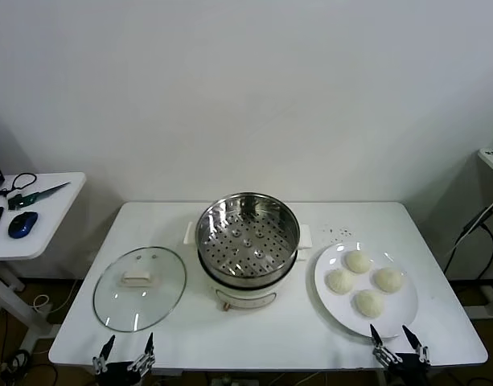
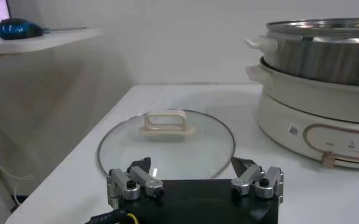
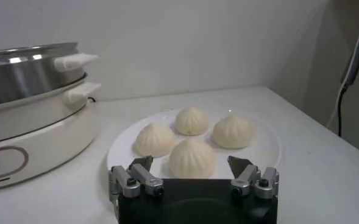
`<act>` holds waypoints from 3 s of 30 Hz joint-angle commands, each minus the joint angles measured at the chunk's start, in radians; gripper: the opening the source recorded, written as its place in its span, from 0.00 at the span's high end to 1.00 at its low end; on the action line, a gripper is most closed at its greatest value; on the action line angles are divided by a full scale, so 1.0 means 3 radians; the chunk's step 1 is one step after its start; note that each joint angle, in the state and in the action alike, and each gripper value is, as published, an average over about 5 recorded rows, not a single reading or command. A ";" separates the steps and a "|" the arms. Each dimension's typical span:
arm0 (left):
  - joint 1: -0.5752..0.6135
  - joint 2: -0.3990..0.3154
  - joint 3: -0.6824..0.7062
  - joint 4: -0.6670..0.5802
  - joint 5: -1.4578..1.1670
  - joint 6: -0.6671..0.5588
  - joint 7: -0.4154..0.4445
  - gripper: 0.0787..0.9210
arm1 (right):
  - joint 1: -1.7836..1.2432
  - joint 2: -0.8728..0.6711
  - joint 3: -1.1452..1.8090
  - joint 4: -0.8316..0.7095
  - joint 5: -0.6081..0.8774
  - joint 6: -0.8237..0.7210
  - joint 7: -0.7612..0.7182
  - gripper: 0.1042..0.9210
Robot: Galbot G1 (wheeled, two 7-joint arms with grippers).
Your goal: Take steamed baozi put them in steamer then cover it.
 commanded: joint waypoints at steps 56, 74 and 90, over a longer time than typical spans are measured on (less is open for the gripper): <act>-0.0031 -0.0064 0.0084 0.0022 -0.0001 -0.0160 -0.0005 0.12 | 0.6337 -0.0782 -0.5557 -0.3221 -0.1679 -0.0730 -0.3734 0.12; -0.0009 -0.0081 0.0131 0.0026 0.0044 -0.0154 -0.0019 0.12 | 0.6094 -0.0707 -0.5177 -0.3332 -0.1970 -0.0768 -0.3514 0.20; 0.0003 -0.0029 0.0124 -0.0004 0.0014 -0.0147 -0.0050 0.12 | 0.7907 -0.0985 -0.6725 -0.2464 -0.1093 -0.0356 -0.3560 0.33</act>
